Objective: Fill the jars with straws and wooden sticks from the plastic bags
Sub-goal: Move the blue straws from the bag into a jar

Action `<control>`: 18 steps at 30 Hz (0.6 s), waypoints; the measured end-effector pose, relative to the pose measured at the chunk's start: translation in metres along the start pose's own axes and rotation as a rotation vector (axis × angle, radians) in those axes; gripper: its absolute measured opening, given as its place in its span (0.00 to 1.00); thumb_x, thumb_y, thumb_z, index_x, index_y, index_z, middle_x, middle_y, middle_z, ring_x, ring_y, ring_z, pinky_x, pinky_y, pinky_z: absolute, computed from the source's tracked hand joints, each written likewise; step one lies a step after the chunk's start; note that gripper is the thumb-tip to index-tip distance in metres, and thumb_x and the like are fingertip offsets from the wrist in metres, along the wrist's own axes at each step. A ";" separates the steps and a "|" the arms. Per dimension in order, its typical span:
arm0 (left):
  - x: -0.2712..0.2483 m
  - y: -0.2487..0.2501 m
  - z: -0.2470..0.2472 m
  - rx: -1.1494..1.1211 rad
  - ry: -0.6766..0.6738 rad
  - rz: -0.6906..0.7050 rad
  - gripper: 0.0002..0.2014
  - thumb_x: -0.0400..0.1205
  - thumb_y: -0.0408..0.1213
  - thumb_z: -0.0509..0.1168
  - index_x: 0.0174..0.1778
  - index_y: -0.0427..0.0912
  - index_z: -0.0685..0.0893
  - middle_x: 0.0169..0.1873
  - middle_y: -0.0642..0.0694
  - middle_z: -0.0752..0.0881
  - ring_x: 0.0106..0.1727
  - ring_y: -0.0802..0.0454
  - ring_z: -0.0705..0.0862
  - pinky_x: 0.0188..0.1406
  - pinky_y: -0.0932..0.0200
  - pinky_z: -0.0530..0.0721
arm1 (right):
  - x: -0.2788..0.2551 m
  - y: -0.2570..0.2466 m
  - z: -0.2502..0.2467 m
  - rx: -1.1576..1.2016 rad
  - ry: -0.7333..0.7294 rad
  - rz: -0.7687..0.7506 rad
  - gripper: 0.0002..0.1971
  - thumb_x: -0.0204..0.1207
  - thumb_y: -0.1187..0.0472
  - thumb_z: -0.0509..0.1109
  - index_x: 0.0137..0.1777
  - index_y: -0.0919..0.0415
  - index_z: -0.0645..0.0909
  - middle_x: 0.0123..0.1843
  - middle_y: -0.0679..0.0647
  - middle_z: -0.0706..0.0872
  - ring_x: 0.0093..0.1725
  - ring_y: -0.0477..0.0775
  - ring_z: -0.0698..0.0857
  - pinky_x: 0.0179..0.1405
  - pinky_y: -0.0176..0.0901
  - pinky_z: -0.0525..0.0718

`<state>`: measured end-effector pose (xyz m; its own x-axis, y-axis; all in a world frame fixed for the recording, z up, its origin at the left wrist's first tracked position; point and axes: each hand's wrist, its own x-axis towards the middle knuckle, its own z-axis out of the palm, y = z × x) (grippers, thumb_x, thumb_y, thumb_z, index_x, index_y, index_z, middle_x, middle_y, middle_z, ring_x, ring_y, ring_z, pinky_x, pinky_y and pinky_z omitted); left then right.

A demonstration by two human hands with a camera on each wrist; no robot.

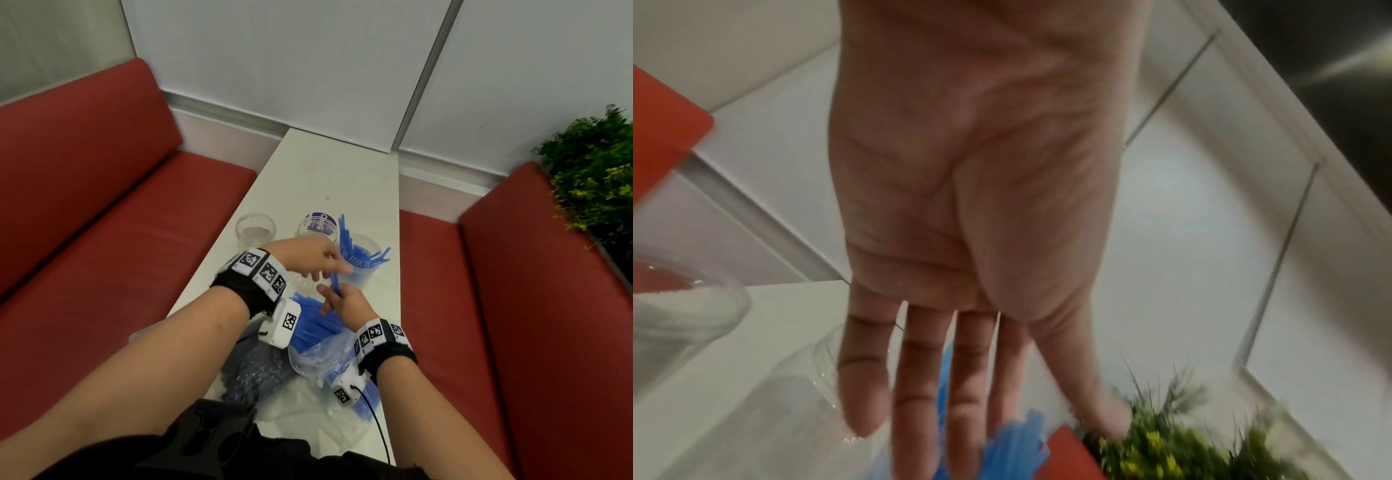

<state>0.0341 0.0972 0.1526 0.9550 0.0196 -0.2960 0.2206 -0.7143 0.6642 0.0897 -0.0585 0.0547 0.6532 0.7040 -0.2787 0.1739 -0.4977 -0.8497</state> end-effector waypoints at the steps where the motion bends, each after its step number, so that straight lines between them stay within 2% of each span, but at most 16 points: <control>1: -0.001 0.000 -0.003 -0.122 0.088 -0.001 0.22 0.82 0.62 0.60 0.55 0.48 0.86 0.41 0.51 0.90 0.37 0.56 0.88 0.35 0.61 0.85 | 0.001 -0.005 -0.003 0.053 0.032 -0.021 0.19 0.87 0.51 0.67 0.37 0.63 0.80 0.29 0.55 0.84 0.33 0.55 0.86 0.54 0.54 0.85; 4: 0.002 -0.005 0.001 -0.454 0.312 -0.035 0.21 0.88 0.53 0.56 0.55 0.40 0.86 0.40 0.44 0.88 0.35 0.51 0.86 0.37 0.55 0.84 | 0.002 -0.027 -0.018 0.208 0.158 -0.094 0.22 0.87 0.48 0.67 0.32 0.59 0.78 0.23 0.47 0.79 0.25 0.49 0.80 0.37 0.48 0.83; 7: 0.003 -0.014 0.020 -0.689 0.328 -0.142 0.21 0.89 0.46 0.55 0.55 0.31 0.85 0.45 0.36 0.87 0.39 0.45 0.86 0.42 0.52 0.84 | 0.002 -0.062 -0.037 0.368 0.241 -0.202 0.22 0.86 0.47 0.67 0.32 0.56 0.77 0.23 0.47 0.76 0.23 0.48 0.76 0.30 0.44 0.81; 8: 0.004 -0.017 0.028 -0.758 0.296 -0.179 0.22 0.89 0.48 0.55 0.55 0.31 0.85 0.47 0.35 0.87 0.41 0.45 0.86 0.44 0.53 0.85 | 0.002 -0.075 -0.043 0.417 0.244 -0.241 0.22 0.86 0.46 0.68 0.32 0.57 0.77 0.23 0.48 0.75 0.22 0.49 0.75 0.30 0.45 0.80; 10: 0.005 -0.018 0.043 -0.815 0.198 -0.225 0.30 0.87 0.59 0.53 0.58 0.34 0.86 0.53 0.36 0.88 0.50 0.44 0.87 0.55 0.51 0.84 | 0.001 -0.098 -0.052 0.536 0.221 -0.311 0.22 0.84 0.45 0.69 0.32 0.57 0.76 0.24 0.49 0.73 0.21 0.49 0.71 0.30 0.46 0.79; 12: 0.006 -0.014 0.052 -0.881 0.073 -0.206 0.41 0.81 0.72 0.47 0.56 0.36 0.87 0.53 0.39 0.90 0.57 0.43 0.87 0.62 0.48 0.80 | -0.002 -0.115 -0.056 0.607 0.192 -0.350 0.22 0.82 0.44 0.71 0.31 0.56 0.75 0.24 0.50 0.71 0.21 0.49 0.69 0.30 0.46 0.78; 13: 0.007 -0.011 0.055 -0.949 0.009 -0.166 0.45 0.77 0.76 0.45 0.53 0.37 0.87 0.49 0.38 0.90 0.54 0.41 0.88 0.61 0.47 0.79 | -0.003 -0.120 -0.056 0.613 0.187 -0.357 0.22 0.82 0.44 0.71 0.30 0.55 0.75 0.23 0.51 0.71 0.21 0.49 0.70 0.32 0.46 0.79; 15: 0.007 -0.005 0.056 -1.074 -0.082 -0.060 0.47 0.73 0.79 0.43 0.48 0.38 0.88 0.35 0.40 0.86 0.40 0.43 0.86 0.51 0.48 0.81 | -0.005 -0.123 -0.054 0.601 0.198 -0.349 0.23 0.84 0.45 0.69 0.31 0.57 0.75 0.22 0.51 0.72 0.23 0.50 0.76 0.39 0.52 0.86; 16: 0.006 -0.003 0.055 -1.097 -0.093 -0.012 0.46 0.74 0.79 0.43 0.47 0.38 0.86 0.29 0.44 0.82 0.31 0.47 0.81 0.43 0.52 0.80 | -0.005 -0.123 -0.053 0.582 0.218 -0.343 0.23 0.86 0.45 0.67 0.32 0.59 0.76 0.23 0.51 0.74 0.26 0.52 0.80 0.45 0.55 0.87; 17: 0.005 -0.002 0.054 -1.104 -0.081 0.033 0.44 0.75 0.78 0.44 0.47 0.39 0.85 0.25 0.49 0.77 0.26 0.51 0.74 0.35 0.57 0.76 | -0.004 -0.121 -0.053 0.538 0.238 -0.336 0.23 0.86 0.45 0.67 0.32 0.59 0.76 0.24 0.52 0.77 0.29 0.54 0.82 0.46 0.58 0.87; 18: 0.003 -0.003 0.052 -1.107 -0.058 0.071 0.40 0.76 0.77 0.45 0.46 0.41 0.83 0.23 0.52 0.74 0.23 0.53 0.68 0.30 0.59 0.71 | -0.003 -0.118 -0.053 0.475 0.247 -0.321 0.24 0.86 0.43 0.66 0.34 0.60 0.77 0.28 0.54 0.80 0.31 0.57 0.82 0.41 0.58 0.85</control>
<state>0.0264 0.0626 0.1140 0.9682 -0.0502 -0.2451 0.2485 0.3071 0.9187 0.1062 -0.0290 0.1793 0.7839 0.6147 0.0875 0.0808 0.0389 -0.9960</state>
